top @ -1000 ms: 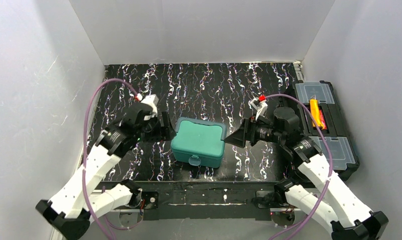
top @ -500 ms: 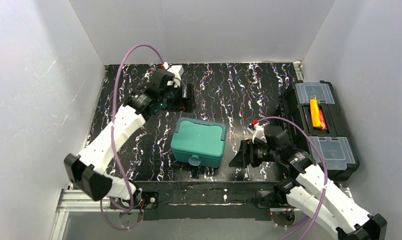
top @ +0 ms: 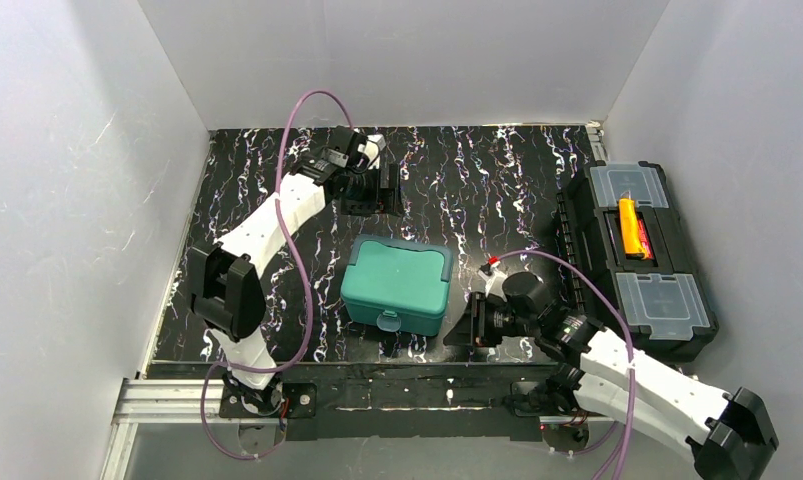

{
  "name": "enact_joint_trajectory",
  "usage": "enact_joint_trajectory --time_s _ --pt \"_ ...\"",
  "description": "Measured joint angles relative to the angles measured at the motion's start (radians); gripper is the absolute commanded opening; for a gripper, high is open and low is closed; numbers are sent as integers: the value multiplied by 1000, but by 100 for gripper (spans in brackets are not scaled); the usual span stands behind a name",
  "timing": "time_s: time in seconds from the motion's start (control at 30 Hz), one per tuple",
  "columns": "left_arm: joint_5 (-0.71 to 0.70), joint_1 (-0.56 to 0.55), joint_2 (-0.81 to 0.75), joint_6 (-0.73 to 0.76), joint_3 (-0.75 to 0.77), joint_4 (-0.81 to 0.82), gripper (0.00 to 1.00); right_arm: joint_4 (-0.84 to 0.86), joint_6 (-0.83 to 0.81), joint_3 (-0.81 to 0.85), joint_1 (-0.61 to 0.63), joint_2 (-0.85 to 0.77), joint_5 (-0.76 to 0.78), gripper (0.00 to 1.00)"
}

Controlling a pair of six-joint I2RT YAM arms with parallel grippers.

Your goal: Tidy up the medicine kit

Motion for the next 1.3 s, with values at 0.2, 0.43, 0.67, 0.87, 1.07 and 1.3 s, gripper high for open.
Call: enact_joint_trajectory --time_s 0.2,0.43,0.67,0.87,1.07,1.3 --pt "56 43 6 -12 -29 5 73 117 92 0 23 47 61 23" --pt "112 82 3 -41 -137 0 69 185 164 3 28 107 129 19" --pt "127 90 -50 -45 -212 -1 67 189 196 13 35 129 183 18" --pt "117 101 -142 -51 -296 13 66 181 196 59 35 143 276 21" --pt "112 103 -236 -63 -386 18 65 162 175 134 9 221 320 21" --pt "77 109 -349 -71 -470 -8 66 146 123 214 -98 340 282 21"
